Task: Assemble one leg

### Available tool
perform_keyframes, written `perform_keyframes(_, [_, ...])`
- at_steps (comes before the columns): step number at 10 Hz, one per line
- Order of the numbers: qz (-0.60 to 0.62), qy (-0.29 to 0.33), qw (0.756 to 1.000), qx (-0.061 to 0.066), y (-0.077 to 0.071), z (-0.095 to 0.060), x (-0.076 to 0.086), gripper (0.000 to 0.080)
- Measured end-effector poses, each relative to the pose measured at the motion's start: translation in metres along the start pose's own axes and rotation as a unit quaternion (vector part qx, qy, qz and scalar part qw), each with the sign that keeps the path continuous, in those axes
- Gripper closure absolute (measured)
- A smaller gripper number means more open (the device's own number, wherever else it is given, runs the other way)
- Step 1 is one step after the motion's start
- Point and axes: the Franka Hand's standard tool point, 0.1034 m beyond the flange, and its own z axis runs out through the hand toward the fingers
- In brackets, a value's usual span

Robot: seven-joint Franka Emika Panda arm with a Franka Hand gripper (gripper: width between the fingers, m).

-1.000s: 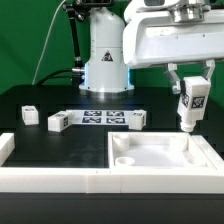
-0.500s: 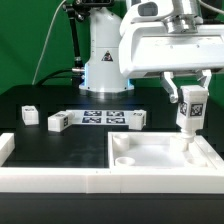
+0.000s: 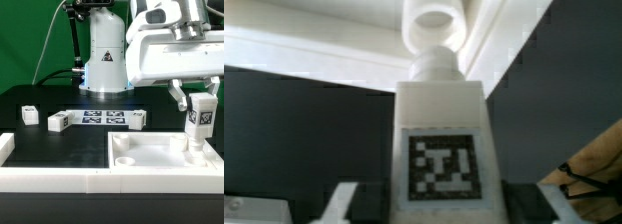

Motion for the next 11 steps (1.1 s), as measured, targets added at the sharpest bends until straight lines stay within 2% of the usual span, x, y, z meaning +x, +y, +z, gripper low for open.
perform_keyframes(3, [0.001, -0.009, 1.000, 0.002, -0.001, 0.008, -0.011, 0.0508])
perform_keyframes(8, [0.003, -0.002, 1.000, 0.001, 0.000, 0.013, -0.007, 0.0508])
perform_keyframes(11, [0.005, -0.010, 1.000, 0.003, -0.001, 0.024, -0.016, 0.0508])
